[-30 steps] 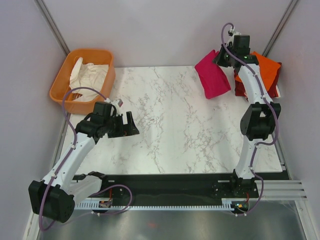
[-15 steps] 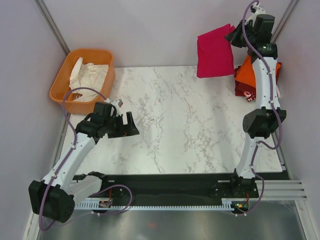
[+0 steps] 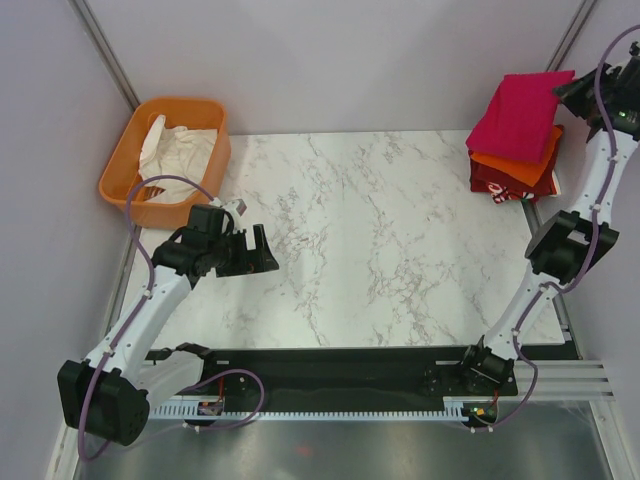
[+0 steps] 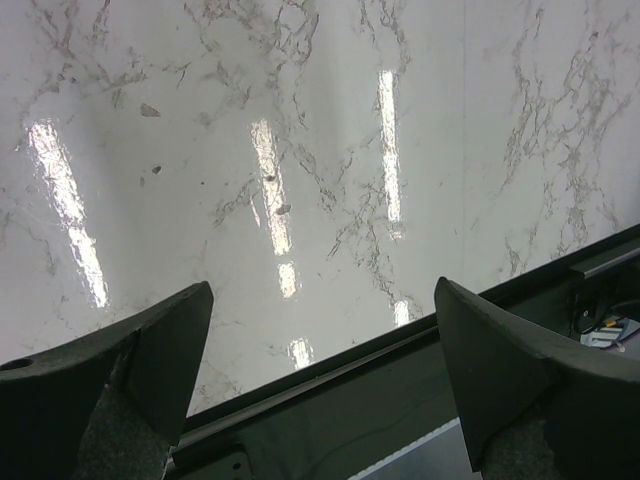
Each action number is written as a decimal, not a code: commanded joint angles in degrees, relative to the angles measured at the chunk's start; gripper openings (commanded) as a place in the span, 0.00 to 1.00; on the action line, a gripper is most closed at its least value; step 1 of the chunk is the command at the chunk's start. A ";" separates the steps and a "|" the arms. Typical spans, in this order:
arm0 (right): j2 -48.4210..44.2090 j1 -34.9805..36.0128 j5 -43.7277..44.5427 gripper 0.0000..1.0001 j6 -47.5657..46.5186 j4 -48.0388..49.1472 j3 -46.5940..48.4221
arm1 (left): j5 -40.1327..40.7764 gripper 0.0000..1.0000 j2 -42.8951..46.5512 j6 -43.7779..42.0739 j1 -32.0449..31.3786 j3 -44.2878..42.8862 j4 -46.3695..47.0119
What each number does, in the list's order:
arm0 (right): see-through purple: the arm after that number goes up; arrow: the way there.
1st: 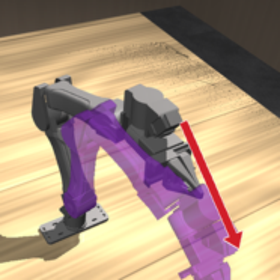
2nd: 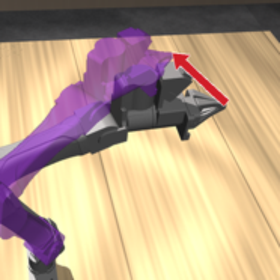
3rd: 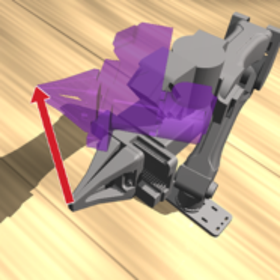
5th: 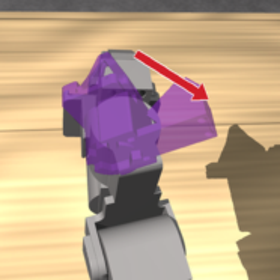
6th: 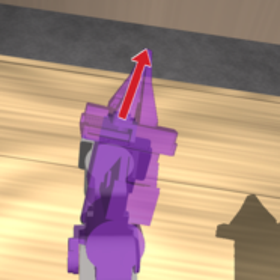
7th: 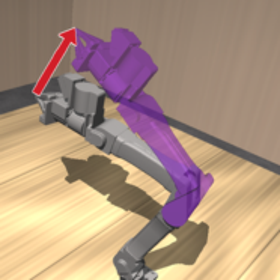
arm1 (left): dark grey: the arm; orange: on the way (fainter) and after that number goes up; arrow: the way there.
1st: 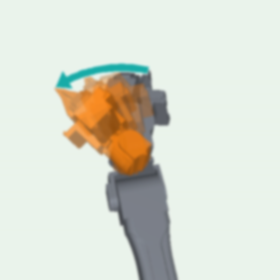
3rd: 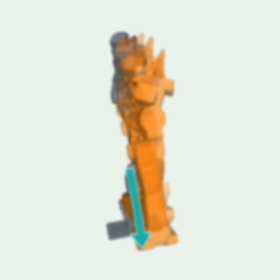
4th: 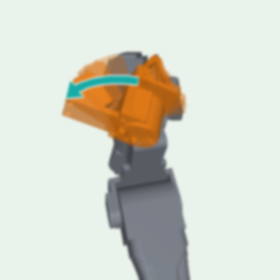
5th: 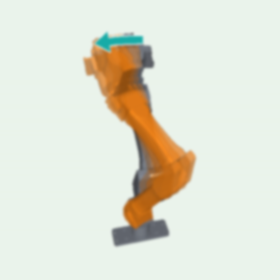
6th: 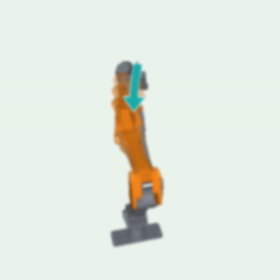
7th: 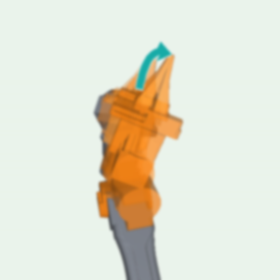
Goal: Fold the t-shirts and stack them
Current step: Neatly place the folded tshirt to the corner
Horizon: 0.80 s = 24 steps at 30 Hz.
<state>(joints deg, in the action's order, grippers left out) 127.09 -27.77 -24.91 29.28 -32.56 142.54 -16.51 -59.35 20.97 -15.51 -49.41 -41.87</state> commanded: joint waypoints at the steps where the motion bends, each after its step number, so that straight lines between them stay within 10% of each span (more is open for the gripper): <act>1: 2.37 -1.14 0.90 0.00 2.19 3.47 -0.60 | 0.69 1.00 -0.24 -0.05 -0.22 0.10 1.44; 19: 10.20 -4.57 32.41 0.06 -1.24 -1.81 2.13 | 1.75 1.00 -0.24 0.39 -1.37 0.28 1.44; 24: 8.44 -5.45 42.13 0.43 -3.00 -1.11 0.20 | 1.75 1.00 -0.50 0.39 -1.37 0.28 1.44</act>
<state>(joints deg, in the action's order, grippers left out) 134.89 -26.59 -1.74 21.41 -32.32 142.43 -15.49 -59.75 20.99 -16.75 -49.30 -41.85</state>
